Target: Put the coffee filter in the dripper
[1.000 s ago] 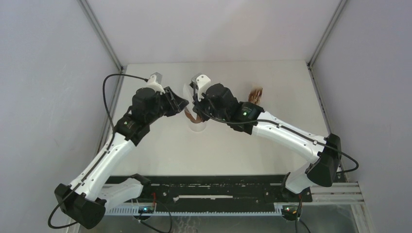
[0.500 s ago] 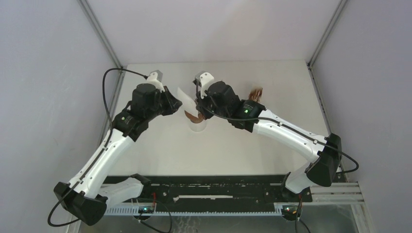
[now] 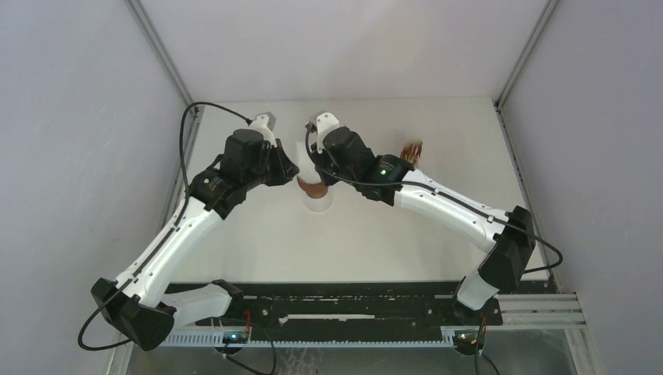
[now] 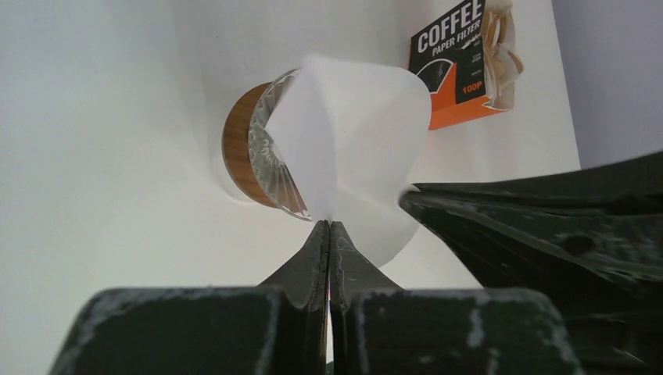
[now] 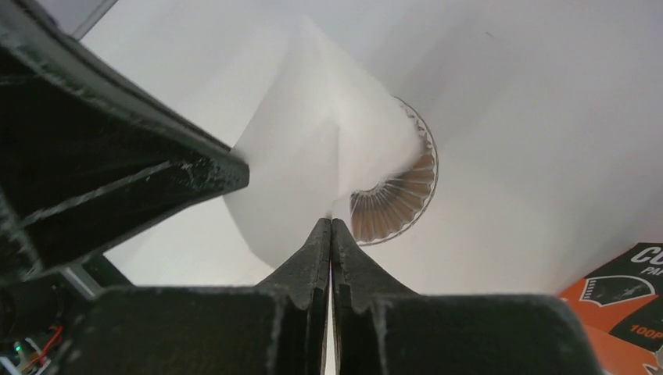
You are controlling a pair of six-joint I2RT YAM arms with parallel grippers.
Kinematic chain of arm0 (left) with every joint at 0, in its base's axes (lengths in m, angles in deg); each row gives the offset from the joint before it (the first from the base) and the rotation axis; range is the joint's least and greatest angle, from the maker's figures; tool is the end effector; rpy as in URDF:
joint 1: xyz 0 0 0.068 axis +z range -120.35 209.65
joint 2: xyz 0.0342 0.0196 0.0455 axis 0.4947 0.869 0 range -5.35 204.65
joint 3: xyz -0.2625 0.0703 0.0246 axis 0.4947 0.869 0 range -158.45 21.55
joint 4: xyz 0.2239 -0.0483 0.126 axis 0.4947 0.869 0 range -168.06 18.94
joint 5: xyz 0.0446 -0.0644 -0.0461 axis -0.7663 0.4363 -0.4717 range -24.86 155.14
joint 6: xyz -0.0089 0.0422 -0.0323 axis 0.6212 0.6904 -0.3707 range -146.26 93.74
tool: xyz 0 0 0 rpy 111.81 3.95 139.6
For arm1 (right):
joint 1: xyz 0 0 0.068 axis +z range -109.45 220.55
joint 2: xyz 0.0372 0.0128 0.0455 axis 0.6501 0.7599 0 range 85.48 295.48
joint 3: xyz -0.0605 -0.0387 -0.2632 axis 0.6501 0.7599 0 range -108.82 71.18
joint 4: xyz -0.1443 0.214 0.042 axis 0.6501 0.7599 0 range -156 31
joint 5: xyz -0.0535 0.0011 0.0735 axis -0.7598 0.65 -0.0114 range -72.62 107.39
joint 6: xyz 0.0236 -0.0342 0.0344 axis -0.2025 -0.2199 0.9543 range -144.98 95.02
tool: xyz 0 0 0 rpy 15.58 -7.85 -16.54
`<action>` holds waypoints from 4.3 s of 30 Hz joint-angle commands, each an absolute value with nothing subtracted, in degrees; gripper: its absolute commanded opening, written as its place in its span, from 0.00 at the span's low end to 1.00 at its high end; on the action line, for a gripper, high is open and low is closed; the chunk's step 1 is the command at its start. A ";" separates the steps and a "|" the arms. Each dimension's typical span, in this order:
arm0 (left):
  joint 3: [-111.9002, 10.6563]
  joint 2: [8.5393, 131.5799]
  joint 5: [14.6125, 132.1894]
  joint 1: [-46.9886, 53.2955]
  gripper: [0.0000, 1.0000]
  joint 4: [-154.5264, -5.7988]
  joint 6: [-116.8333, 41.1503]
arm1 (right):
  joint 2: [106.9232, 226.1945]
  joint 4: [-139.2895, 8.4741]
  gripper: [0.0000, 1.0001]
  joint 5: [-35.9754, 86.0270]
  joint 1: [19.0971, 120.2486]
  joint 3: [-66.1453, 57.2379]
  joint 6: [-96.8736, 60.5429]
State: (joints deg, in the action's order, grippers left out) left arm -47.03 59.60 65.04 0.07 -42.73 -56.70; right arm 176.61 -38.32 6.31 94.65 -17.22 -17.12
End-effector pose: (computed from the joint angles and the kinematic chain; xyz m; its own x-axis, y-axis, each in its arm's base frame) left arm 0.2106 -0.1194 0.3706 -0.6434 -0.2172 -0.7341 0.1931 0.8819 -0.4301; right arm 0.2205 0.2930 0.3706 -0.3895 -0.3091 -0.8676 -0.6506 0.7591 0.0216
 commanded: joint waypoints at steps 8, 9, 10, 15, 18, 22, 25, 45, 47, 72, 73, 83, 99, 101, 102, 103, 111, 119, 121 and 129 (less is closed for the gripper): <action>-51.48 58.77 64.80 -1.15 0.00 -43.12 -56.50 | 179.34 -38.50 0.19 0.40 94.86 -21.36 -17.31; -51.50 58.73 64.67 -1.16 0.00 -43.17 -56.51 | 179.34 -38.44 0.20 0.03 94.80 -21.49 -17.34; -51.45 58.73 64.55 -1.11 0.00 -43.17 -56.51 | 179.47 -38.31 0.21 -0.31 94.68 -21.65 -17.34; -51.60 59.06 62.44 -1.11 0.00 -42.58 -55.86 | 178.99 -36.88 0.24 -1.80 94.22 -21.88 -17.79; -52.19 59.67 60.23 -1.08 0.00 -41.79 -55.24 | 177.78 -36.06 0.17 -1.65 94.13 -21.18 -17.83; -53.81 61.17 59.45 -1.11 0.00 -40.62 -54.47 | 175.75 -35.55 0.04 -0.61 94.21 -19.74 -17.39; -55.01 62.38 59.98 -1.07 0.00 -39.45 -54.03 | 175.10 -34.75 0.00 -0.36 94.20 -19.58 -17.09; -56.65 65.71 70.45 -1.07 0.00 -38.12 -55.70 | 173.71 -33.50 0.00 1.85 94.25 -19.82 -17.03; -56.54 65.88 69.87 -1.01 0.00 -37.76 -55.55 | 174.54 -33.79 0.00 1.91 94.13 -19.79 -16.90; -58.18 70.51 68.40 1.26 0.00 -36.74 -54.15 | 175.68 -36.76 0.28 5.64 90.42 -20.77 -16.05; -58.24 70.76 68.46 1.26 0.00 -36.71 -54.13 | 175.66 -36.97 0.29 6.49 90.19 -20.76 -15.88; -58.31 71.46 68.04 1.26 0.00 -36.66 -53.99 | 175.75 -38.52 0.53 8.89 88.74 -21.53 -15.40; -55.75 69.29 67.69 1.26 0.00 -36.84 -54.48 | 186.84 -36.00 0.55 9.01 86.52 -27.78 -15.46; -55.35 68.97 67.55 1.26 0.00 -36.84 -54.48 | 187.89 -35.50 0.56 8.82 86.28 -28.23 -15.55; -55.09 68.88 67.62 1.26 0.00 -36.84 -54.48 | 188.35 -35.16 0.55 8.66 86.18 -28.30 -15.62; -54.94 68.84 67.60 1.26 0.00 -36.84 -54.55 | 188.81 -35.06 0.55 8.52 86.02 -28.34 -15.62; -53.30 67.48 66.59 1.26 0.00 -36.81 -54.42 | 190.70 -34.62 0.55 8.41 85.03 -28.15 -15.58; -52.65 68.42 67.28 1.31 0.00 -36.81 -54.52 | 192.02 -33.92 0.55 8.99 85.33 -28.88 -15.90; -52.65 68.59 67.40 1.28 0.00 -36.77 -54.44 | 192.68 -33.38 0.55 8.97 85.58 -29.53 -16.26; -51.60 67.93 66.93 1.26 0.00 -36.75 -54.57 | 194.25 -32.33 0.55 8.93 86.07 -30.74 -16.67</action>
